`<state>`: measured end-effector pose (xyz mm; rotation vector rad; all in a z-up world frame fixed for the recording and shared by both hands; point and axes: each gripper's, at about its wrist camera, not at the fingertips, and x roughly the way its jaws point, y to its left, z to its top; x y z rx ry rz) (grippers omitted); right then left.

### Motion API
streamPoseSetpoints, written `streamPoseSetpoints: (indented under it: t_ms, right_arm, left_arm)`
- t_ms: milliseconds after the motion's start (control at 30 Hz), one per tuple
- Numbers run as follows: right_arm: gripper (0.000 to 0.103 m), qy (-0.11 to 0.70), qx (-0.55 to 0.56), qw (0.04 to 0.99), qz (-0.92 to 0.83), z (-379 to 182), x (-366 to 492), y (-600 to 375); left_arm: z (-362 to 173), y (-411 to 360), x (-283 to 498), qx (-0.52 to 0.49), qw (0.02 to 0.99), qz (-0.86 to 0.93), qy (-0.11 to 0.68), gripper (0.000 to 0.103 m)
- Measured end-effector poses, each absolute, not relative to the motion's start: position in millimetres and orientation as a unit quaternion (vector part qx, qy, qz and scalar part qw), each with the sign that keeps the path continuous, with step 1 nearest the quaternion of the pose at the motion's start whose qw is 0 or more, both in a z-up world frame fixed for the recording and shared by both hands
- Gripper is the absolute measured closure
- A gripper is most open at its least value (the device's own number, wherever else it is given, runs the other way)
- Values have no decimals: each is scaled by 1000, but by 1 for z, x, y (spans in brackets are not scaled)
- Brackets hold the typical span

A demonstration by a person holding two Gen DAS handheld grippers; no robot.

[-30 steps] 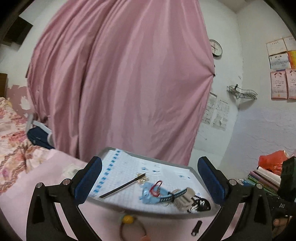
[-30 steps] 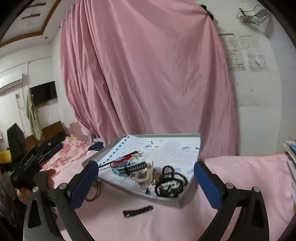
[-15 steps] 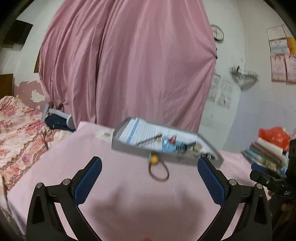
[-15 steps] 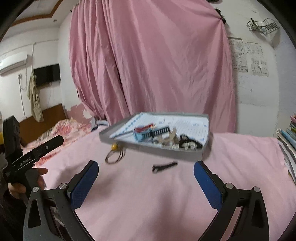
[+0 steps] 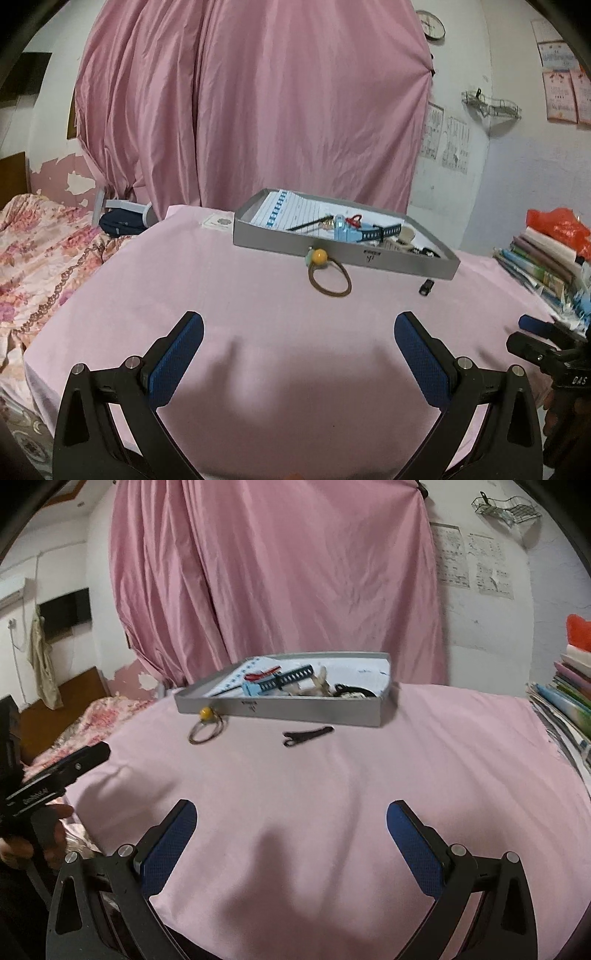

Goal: Organize jewelry
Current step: 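Lift both tools away from the tray toward the last items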

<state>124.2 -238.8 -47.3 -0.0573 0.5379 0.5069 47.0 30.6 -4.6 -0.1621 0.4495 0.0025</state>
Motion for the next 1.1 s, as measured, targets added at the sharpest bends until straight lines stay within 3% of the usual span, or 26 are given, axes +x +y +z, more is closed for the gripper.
streamPoseSetpoints:
  t_ms: [500, 933, 1100]
  right_arm:
    - [0, 311, -101, 915, 237, -52, 145, -229]
    - [0, 368, -167, 867, 292, -37, 207, -224]
    - [7, 378, -180, 855, 307, -34, 230, -210]
  left_arm:
    - [-15, 45, 90, -81, 933, -1, 350, 2]
    - [-5, 50, 166, -62, 910, -57, 406, 2]
    - [-4, 44, 197, -71, 901, -78, 420, 2]
